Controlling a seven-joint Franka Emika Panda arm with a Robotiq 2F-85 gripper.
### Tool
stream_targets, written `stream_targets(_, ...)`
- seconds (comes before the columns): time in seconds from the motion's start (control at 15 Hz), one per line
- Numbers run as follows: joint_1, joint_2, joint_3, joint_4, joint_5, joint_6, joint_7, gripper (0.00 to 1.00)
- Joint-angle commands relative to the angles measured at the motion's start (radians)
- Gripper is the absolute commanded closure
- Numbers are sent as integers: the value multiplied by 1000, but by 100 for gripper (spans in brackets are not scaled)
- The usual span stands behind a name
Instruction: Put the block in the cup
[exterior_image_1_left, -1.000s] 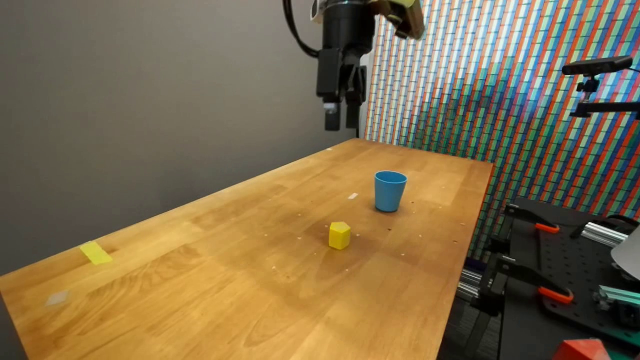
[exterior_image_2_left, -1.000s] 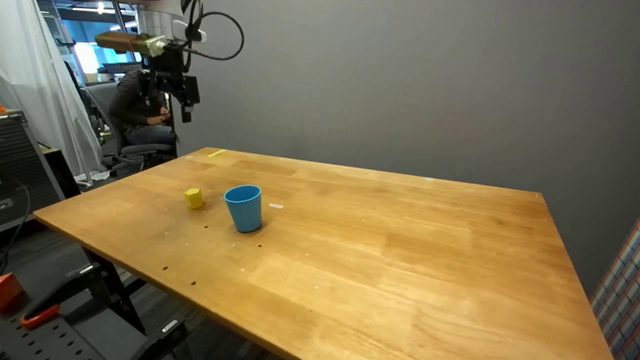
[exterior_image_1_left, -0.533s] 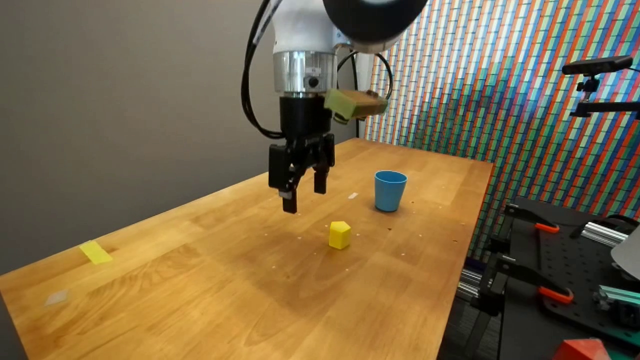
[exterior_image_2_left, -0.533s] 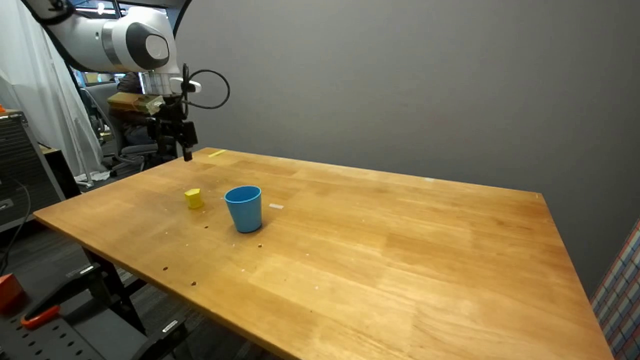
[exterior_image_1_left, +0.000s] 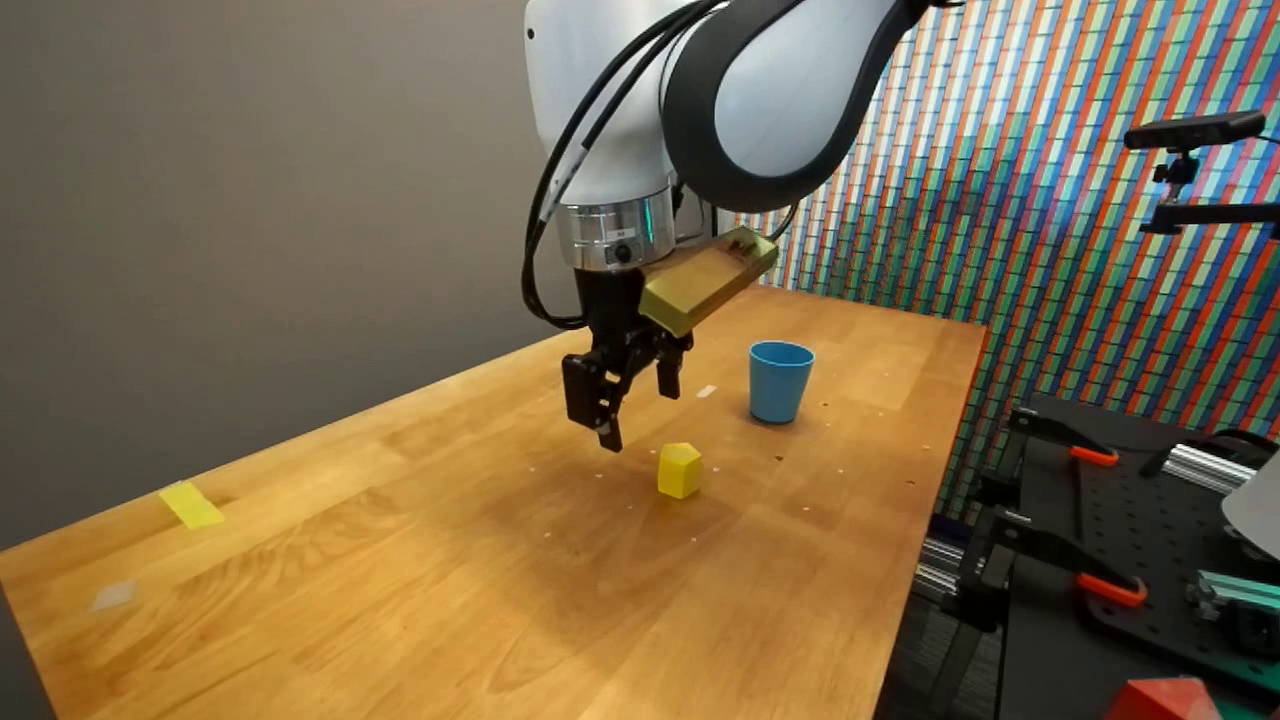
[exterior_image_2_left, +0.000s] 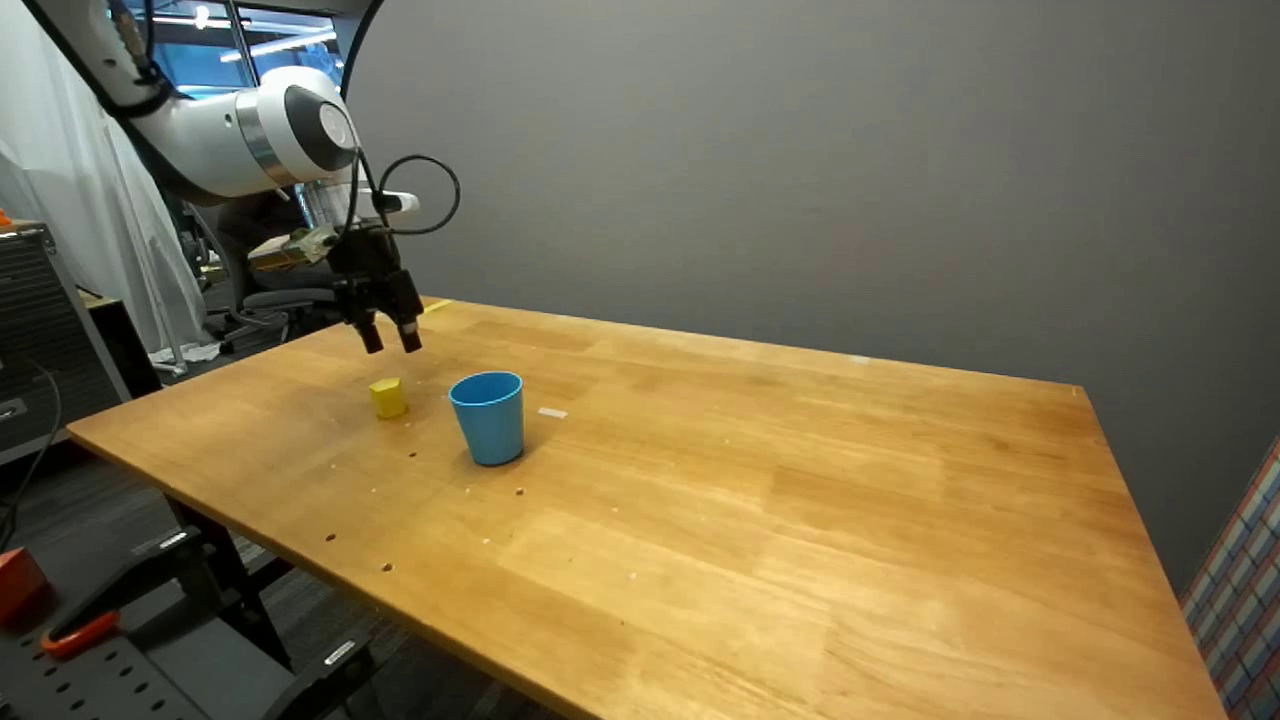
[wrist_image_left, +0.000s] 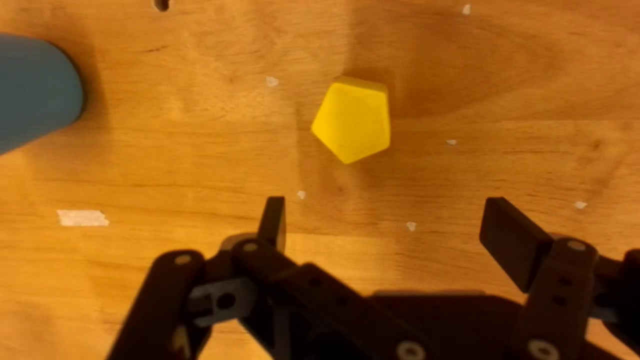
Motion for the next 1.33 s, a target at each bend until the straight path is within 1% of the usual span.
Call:
stream_targets(0.0,4,-13,-28,-8,-37,-51,91,0)
stream_targets(0.07,-5,-10,-23,-13,-26,-57,99,0)
stream_targets(0.2,-45,5,13,-17,46,-66,67,0)
stream_targets(0.4,-84,24,46,-28,138,-48,38,0)
stream_targets(0.53,-96,36,56,-29,183,-39,35,0)
stream_targets(0.6,-97,42,56,-28,191,-31,39,6)
stream_targets(0.67,-97,48,53,-28,196,-22,47,26)
stream_targets(0.73,-91,54,44,-28,191,-16,61,32)
stream_targets(0.93,-79,65,23,-29,172,-2,92,58)
stream_targets(1.07,-80,64,19,-30,174,1,96,73)
stream_targets(1.13,-80,57,16,-33,174,2,101,81)
stream_targets(1.27,-79,7,-10,-45,151,-28,121,81)
